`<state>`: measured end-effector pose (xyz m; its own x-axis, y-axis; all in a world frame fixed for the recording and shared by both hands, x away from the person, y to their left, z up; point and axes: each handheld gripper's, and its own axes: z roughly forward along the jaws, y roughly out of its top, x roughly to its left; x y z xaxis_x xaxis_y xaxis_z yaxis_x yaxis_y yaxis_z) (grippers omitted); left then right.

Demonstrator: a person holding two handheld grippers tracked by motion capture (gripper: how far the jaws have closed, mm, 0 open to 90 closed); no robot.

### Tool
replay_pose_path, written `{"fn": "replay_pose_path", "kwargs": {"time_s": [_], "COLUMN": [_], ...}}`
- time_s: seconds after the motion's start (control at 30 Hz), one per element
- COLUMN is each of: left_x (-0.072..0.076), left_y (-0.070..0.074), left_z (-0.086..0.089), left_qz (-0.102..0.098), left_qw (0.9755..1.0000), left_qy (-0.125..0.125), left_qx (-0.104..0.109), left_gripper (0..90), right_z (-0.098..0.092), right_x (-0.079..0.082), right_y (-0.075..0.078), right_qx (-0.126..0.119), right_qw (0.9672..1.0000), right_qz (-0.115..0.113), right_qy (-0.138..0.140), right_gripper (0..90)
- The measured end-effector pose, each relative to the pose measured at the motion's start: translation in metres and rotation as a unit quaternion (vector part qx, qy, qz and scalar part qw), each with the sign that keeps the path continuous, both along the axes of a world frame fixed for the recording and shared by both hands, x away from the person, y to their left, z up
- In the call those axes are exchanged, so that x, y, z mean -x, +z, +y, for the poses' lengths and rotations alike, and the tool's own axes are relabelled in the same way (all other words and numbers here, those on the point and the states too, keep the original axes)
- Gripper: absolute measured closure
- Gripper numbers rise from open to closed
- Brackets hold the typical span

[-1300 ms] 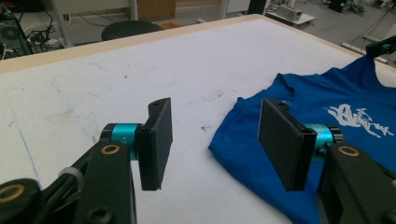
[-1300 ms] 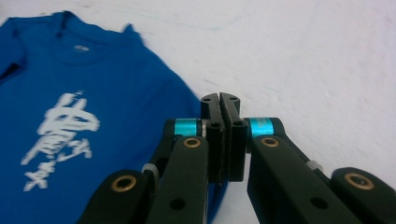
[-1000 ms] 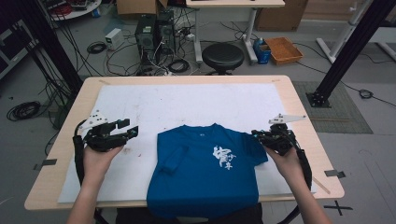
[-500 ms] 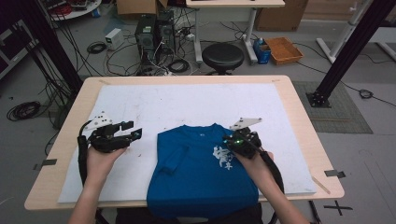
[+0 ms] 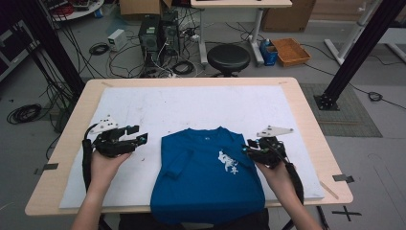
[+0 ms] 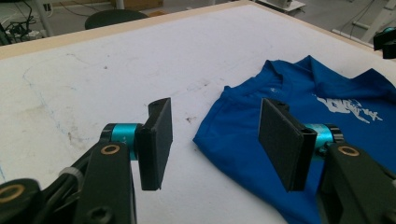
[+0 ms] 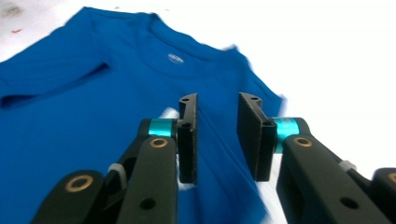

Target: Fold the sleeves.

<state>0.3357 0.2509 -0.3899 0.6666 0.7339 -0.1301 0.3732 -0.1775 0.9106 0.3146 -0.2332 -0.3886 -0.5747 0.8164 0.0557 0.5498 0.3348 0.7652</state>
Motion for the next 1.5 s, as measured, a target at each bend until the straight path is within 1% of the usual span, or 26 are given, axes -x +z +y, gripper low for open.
{"fn": "replay_pose_path", "kwargs": {"time_s": [0.07,0.17,0.2,0.27,0.3,0.37,0.4,0.47,0.53,0.63,0.7,0.73,0.77,0.8,0.83,0.9,0.93,0.97,1.13,1.2,1.23,1.27,1.33,1.37,1.43,1.5], "left_x": [0.0,0.0,0.0,0.0,0.0,0.0,0.0,0.0,0.0,-0.001,-0.001,0.0,0.0,0.0,0.0,0.0,0.0,0.0,-0.001,-0.001,-0.001,-0.001,-0.001,-0.001,-0.001,-0.001], "left_y": [0.0,0.0,0.0,-0.001,-0.001,-0.002,-0.002,-0.002,-0.003,-0.003,-0.004,-0.004,-0.004,-0.004,-0.004,-0.004,-0.004,-0.004,-0.005,-0.005,-0.005,-0.005,-0.005,-0.005,-0.005,-0.005], "left_z": [-0.001,-0.002,-0.002,-0.002,-0.002,-0.002,-0.002,-0.002,-0.002,-0.002,-0.002,-0.003,-0.003,-0.003,-0.003,-0.003,-0.004,-0.004,-0.004,-0.004,-0.004,-0.004,-0.004,-0.005,-0.006,-0.006], "left_qz": [0.001,0.001,0.002,0.002,0.001,0.003,0.004,0.004,0.005,0.005,0.006,0.006,0.006,0.005,0.004,0.005,0.005,0.005,0.006,0.007,0.007,0.008,0.008,0.007,0.008,0.008], "left_qw": [1.0,1.0,1.0,1.0,1.0,1.0,1.0,1.0,1.0,1.0,1.0,1.0,1.0,1.0,1.0,1.0,1.0,1.0,1.0,1.0,1.0,1.0,1.0,1.0,0.9999,0.9999], "left_qy": [-0.001,-0.003,-0.003,-0.003,-0.002,-0.003,-0.003,-0.001,-0.001,0.0,0.0,-0.001,0.0,-0.001,0.001,0.0,-0.001,-0.001,-0.001,-0.001,-0.001,-0.002,-0.003,-0.003,-0.003,-0.005], "left_qx": [0.0,0.0,-0.001,-0.002,-0.001,-0.001,-0.002,0.0,-0.002,-0.003,-0.002,-0.003,-0.003,-0.003,-0.004,-0.003,-0.004,-0.005,-0.003,-0.003,-0.003,-0.004,-0.005,-0.004,-0.007,-0.006], "left_gripper": [45.0,45.0,45.0,45.0,45.0,45.0,45.0,45.0,45.0,45.0,45.0,45.0,45.0,45.0,45.0,45.0,45.0,45.0,45.0,45.0,45.0,45.0,45.0,45.0,45.0,45.0], "right_z": [-0.007,-0.023,-0.023,-0.027,-0.027,-0.028,-0.027,-0.026,-0.024,-0.013,-0.009,0.0,0.0,0.01,0.01,0.018,0.023,0.025,0.024,0.023,0.021,0.019,0.014,0.013,0.015,0.017], "right_x": [0.001,0.003,0.003,-0.001,-0.001,-0.005,-0.006,-0.004,-0.001,0.013,0.017,0.025,0.025,0.033,0.033,0.038,0.041,0.042,0.044,0.044,0.044,0.042,0.036,0.031,0.021,0.019], "right_y": [-0.003,-0.014,-0.014,-0.025,-0.025,-0.034,-0.039,-0.038,-0.036,-0.023,-0.021,-0.019,-0.019,-0.021,-0.021,-0.024,-0.028,-0.029,-0.028,-0.027,-0.025,-0.023,-0.021,-0.022,-0.024,-0.025], "right_qx": [-0.004,-0.024,-0.024,-0.036,-0.036,-0.046,-0.044,-0.035,-0.031,-0.015,-0.013,-0.002,-0.002,0.019,0.019,0.032,0.048,0.05,0.044,0.042,0.038,0.034,0.023,0.016,0.013,0.017], "right_qw": [0.9999,0.999,0.999,0.9976,0.9976,0.9953,0.9947,0.996,0.9968,0.9984,0.998,0.9961,0.9961,0.9925,0.9925,0.9867,0.9809,0.9782,0.9729,0.9739,0.9764,0.9795,0.9892,0.9926,0.9966,0.9968], "right_qz": [0.005,0.029,0.029,0.056,0.056,0.083,0.092,0.082,0.073,0.035,0.029,0.017,0.017,0.002,0.002,0.007,0.005,0.008,-0.001,-0.007,-0.01,-0.013,-0.012,-0.009,-0.001,0.005], "right_qy": [-0.009,-0.024,-0.024,-0.021,-0.021,-0.017,-0.009,0.001,0.009,0.042,0.055,0.087,0.087,0.121,0.121,0.159,0.188,0.202,0.227,0.223,0.213,0.198,0.144,0.12,0.081,0.078], "right_gripper": [59.4,60.6,60.6,62.5,62.5,69.3,80.2,86.1,87.3,87.8,87.8,87.7,87.7,87.6,87.6,86.6,82.7,80.6,76.5,76.2,75.6,74.9,69.3,69.0,62.6,62.6]}}
